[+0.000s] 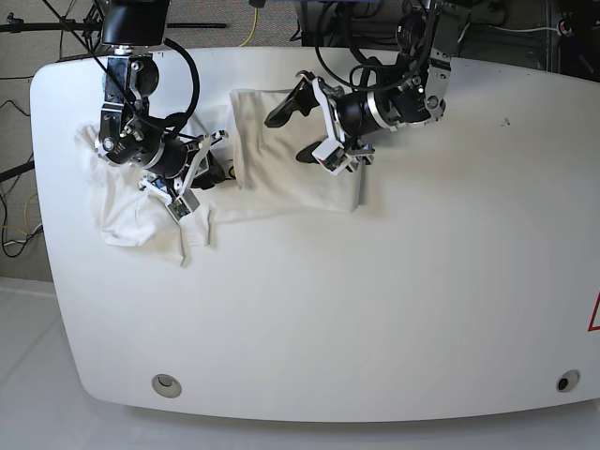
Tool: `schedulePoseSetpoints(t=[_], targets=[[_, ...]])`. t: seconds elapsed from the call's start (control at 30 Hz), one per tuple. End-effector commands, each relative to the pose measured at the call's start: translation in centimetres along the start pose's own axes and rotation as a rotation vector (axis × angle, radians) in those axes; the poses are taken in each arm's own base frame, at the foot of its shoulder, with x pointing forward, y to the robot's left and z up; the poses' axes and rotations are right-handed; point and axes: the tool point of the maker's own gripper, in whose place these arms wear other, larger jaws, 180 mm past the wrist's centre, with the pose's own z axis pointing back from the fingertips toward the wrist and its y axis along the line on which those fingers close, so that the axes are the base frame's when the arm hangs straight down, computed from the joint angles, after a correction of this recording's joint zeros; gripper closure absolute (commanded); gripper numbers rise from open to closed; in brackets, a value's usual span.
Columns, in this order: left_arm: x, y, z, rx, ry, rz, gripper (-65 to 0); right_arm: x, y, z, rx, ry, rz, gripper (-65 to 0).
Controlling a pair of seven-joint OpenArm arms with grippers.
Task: Fold the T-shirt properly
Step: 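Lay the folded end down over the middle with the left gripper, then open the left gripper and lift it away from the fold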
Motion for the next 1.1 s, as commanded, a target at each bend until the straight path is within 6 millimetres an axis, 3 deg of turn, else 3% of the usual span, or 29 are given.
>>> schedulePoseSetpoints(t=[0.0, 0.27, 0.53, 0.67, 0.73, 0.8, 0.93, 1.07], targets=[[1.4, 0.1, 0.4, -0.006, -0.058, -0.009, -41.1, 2.2, -0.6, 0.8, -0.015, -0.057, 0.032, -11.9], [-1.2, 1.1, 1.7, -0.004, 0.028, -0.001, -30.7, 2.0, -0.4, 0.8, -0.013, -0.049, 0.040, -12.1], [-4.0, 3.1, 1.5, 0.023, 0.032, 0.092, -24.6, 1.6, -1.1, 1.0, -0.028, -0.026, 0.045, -12.1], [-5.1, 4.3, 1.4, 0.047, 0.015, 0.150, -17.2, 1.6, -1.9, 1.5, -0.047, -0.029, 0.039, -12.8], [-5.5, 5.1, 1.5, 0.064, 0.011, 0.176, -11.7, 1.9, -2.3, 1.9, -0.063, -0.040, 0.036, -13.9], [-6.1, 6.3, 1.7, 0.094, -0.007, 0.228, -1.8, 2.5, -3.8, 3.3, -0.113, -0.067, 0.034, -19.2], [-6.3, 7.1, 2.0, 0.113, -0.014, 0.246, -1.0, 3.4, -5.1, 4.6, -0.159, -0.099, 0.028, -26.5], [-6.3, 7.1, 2.0, 0.112, -0.009, 0.250, -1.1, 3.7, -5.7, 5.2, -0.179, -0.110, 0.023, -29.7]])
